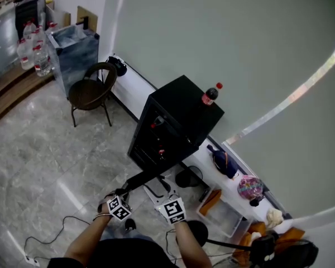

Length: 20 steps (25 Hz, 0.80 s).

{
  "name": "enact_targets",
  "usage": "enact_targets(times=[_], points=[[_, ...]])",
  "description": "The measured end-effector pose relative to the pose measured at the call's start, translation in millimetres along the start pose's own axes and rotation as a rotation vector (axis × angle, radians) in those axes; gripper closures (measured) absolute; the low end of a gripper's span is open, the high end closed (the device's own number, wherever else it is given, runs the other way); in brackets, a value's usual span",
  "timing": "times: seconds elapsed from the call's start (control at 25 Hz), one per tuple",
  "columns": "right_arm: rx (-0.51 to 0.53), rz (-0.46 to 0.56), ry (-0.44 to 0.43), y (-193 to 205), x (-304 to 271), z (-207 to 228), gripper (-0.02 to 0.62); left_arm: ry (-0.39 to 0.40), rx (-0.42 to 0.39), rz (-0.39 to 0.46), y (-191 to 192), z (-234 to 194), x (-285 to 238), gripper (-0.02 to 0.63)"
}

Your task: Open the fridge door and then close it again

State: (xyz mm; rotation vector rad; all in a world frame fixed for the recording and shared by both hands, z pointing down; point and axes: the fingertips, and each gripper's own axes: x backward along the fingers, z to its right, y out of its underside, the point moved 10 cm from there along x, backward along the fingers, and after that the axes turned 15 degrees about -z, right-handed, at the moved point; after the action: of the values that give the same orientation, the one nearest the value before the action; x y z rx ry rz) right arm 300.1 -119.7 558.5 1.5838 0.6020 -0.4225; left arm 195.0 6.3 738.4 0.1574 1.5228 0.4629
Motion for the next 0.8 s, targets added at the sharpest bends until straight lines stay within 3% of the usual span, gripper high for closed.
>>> enact_targets(times=[0.4, 0.8], points=[[0.060, 0.034, -0.099, 26.5, 22.7, 6.2, 0.337, -0.048, 0.096, 0.013, -1.1, 47.5, 4.8, 0.569], [0.032, 0.049, -0.147, 42.8, 50.3, 9.2, 0.337, -0.060, 0.142, 0.020, -5.3, 86.9, 8.8, 0.572]])
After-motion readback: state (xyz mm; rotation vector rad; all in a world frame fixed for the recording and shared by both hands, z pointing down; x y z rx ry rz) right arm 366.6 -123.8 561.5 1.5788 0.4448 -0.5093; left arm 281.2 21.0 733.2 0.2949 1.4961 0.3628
